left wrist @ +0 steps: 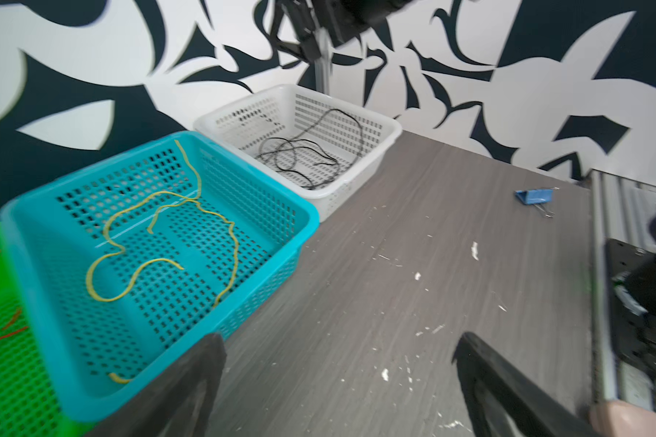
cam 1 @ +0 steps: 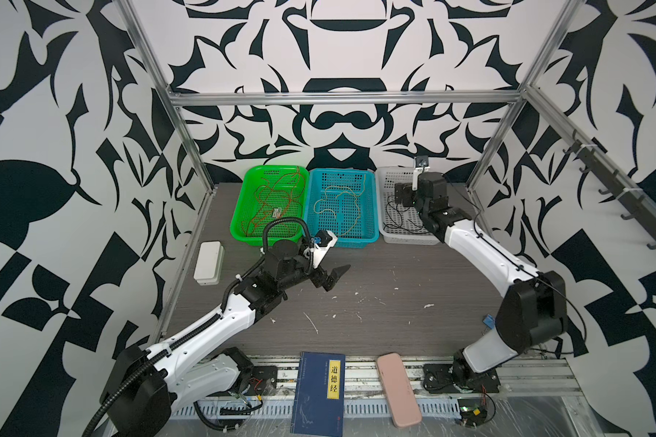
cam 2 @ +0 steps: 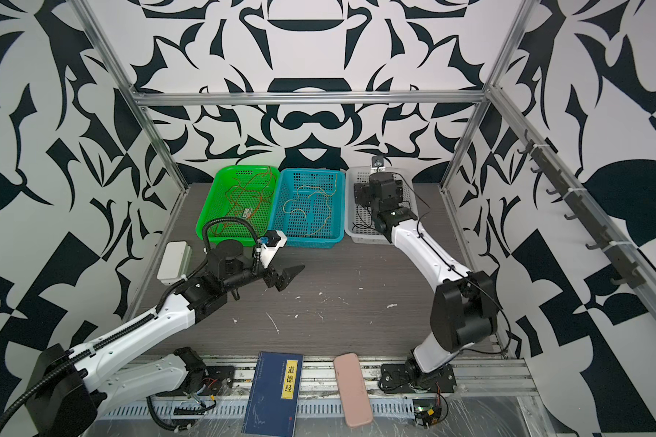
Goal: Untangle and sort cables by color
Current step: Place the cable in the container, then reset both arms
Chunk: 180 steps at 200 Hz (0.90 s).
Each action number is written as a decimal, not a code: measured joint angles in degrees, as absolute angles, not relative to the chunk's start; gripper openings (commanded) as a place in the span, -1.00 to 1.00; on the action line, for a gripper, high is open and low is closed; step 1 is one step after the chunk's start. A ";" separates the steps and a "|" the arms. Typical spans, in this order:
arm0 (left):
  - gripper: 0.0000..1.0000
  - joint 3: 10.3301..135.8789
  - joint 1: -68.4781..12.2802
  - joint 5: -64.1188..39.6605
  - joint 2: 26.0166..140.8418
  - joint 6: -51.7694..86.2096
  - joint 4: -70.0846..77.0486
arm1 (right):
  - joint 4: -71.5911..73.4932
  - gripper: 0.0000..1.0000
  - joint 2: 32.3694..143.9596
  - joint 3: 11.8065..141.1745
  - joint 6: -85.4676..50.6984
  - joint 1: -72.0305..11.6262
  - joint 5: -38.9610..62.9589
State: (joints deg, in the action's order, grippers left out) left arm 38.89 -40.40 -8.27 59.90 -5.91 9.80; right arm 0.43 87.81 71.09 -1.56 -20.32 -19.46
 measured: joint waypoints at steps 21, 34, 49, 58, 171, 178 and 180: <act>0.99 36.18 -39.05 -2.22 56.69 -6.26 11.33 | 2.98 0.99 81.36 59.48 -2.48 -24.56 -18.57; 0.99 34.09 -36.53 2.55 55.44 -6.42 13.58 | 3.42 0.99 78.28 52.75 -3.36 -26.11 -17.72; 0.99 31.24 -31.68 7.07 55.53 -5.80 16.75 | 5.04 0.99 76.58 46.48 -4.14 -25.23 -17.85; 0.99 29.10 -27.94 9.50 56.01 -5.13 18.68 | 6.63 0.99 76.12 42.68 -4.38 -23.66 -18.20; 0.99 17.91 -9.85 18.11 87.50 -3.66 51.64 | 44.69 0.97 78.46 13.80 -4.54 -2.04 -18.46; 0.99 17.98 -8.16 17.26 88.14 -2.96 53.47 | 48.75 0.97 81.49 13.50 -4.73 -1.43 -17.08; 0.99 18.02 -7.73 17.08 88.47 -2.92 54.08 | 49.89 0.97 82.61 13.45 -4.67 -1.30 -16.43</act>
State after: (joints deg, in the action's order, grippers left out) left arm 18.02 -7.73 17.08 88.47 -2.92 54.08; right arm 49.89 82.61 13.45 -4.67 -1.30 -16.43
